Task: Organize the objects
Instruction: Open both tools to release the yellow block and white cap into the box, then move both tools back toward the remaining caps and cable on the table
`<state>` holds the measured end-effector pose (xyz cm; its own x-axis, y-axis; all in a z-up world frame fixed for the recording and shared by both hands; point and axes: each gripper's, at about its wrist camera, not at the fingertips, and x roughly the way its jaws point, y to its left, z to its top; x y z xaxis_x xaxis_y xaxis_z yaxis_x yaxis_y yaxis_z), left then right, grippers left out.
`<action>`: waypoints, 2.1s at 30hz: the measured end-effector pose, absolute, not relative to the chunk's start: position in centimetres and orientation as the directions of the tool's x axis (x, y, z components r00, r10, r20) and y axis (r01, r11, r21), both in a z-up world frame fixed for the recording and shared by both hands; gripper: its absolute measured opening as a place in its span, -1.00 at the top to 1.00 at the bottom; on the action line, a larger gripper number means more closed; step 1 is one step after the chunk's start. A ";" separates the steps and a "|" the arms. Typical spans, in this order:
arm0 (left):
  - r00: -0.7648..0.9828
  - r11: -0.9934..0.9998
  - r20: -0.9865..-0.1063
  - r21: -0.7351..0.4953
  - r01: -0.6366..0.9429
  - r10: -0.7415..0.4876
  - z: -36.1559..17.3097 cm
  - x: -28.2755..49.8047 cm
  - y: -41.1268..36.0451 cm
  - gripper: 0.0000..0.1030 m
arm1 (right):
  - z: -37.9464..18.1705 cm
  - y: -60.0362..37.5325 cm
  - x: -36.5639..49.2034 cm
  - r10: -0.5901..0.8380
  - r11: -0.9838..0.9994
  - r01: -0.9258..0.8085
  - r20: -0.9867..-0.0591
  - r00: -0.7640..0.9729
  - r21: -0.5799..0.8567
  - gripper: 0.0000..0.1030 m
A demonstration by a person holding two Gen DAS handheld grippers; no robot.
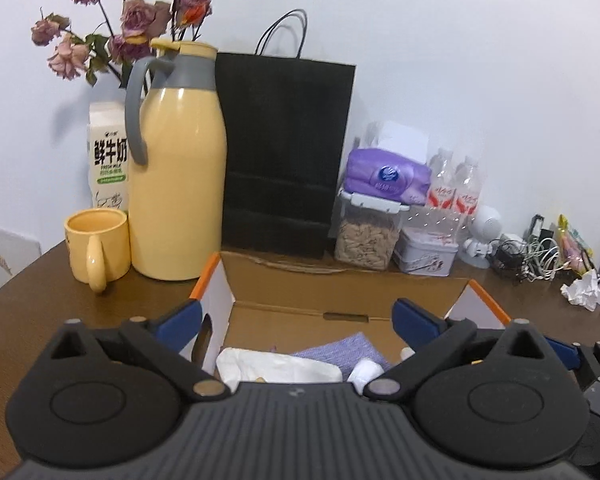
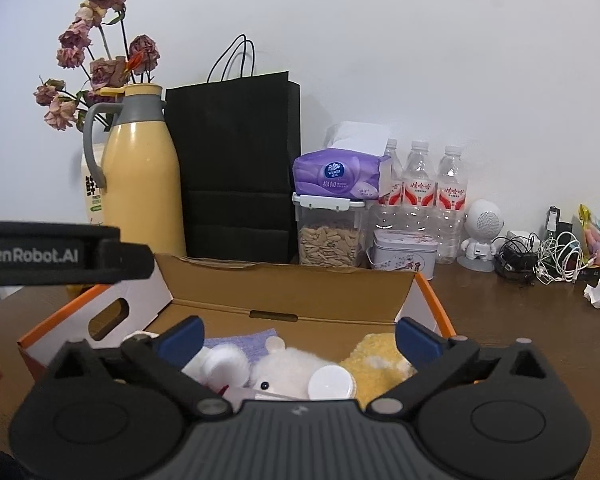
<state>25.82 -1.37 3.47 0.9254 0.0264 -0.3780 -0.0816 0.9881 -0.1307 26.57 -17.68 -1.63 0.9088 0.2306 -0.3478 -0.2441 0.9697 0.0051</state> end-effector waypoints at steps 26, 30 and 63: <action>0.935 0.986 -0.354 -0.160 -0.045 -0.015 3.9 22.9 -0.9 -1.00 | -0.9 -19.1 23.9 0.245 0.966 -0.259 -0.341 0.908 0.005 -1.00; 0.932 0.988 -0.361 -0.150 -0.033 -0.024 3.7 21.6 -0.6 -1.00 | -0.9 -20.3 22.4 0.251 0.965 -0.263 -0.327 0.911 0.009 -1.00; 0.879 0.996 -0.475 -0.092 -0.019 -0.028 -1.4 15.7 2.2 -1.00 | -6.8 -21.0 17.8 0.322 0.915 -0.403 -0.599 0.733 -0.002 -1.00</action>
<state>15.69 2.24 -1.40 0.8794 -0.0277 -0.4754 -0.0186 0.9955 -0.0925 17.81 -20.95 -6.83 0.7332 0.3216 -0.5992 -0.4031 0.9152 -0.0019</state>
